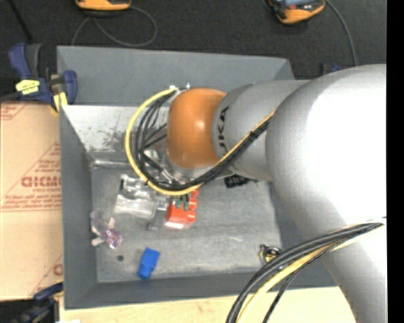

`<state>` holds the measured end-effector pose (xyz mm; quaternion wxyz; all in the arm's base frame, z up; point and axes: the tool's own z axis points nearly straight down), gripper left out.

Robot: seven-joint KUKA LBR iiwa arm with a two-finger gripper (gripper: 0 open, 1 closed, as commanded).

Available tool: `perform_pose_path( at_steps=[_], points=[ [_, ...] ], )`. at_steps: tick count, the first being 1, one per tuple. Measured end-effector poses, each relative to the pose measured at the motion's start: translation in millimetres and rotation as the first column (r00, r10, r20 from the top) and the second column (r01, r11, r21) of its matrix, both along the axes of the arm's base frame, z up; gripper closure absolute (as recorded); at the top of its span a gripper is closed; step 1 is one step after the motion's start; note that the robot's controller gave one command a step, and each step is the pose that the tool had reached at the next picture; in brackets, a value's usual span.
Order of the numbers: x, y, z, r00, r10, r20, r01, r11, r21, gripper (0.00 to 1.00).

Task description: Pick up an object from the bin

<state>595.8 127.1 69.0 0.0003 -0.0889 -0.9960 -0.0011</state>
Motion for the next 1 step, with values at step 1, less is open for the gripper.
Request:
perform_pose_path(
  at_steps=[1],
  points=[
    [1.0, -0.5, 0.7, 1.000, -0.001, 0.002, 0.001, 1.000, 0.001, 0.00]
  ],
)
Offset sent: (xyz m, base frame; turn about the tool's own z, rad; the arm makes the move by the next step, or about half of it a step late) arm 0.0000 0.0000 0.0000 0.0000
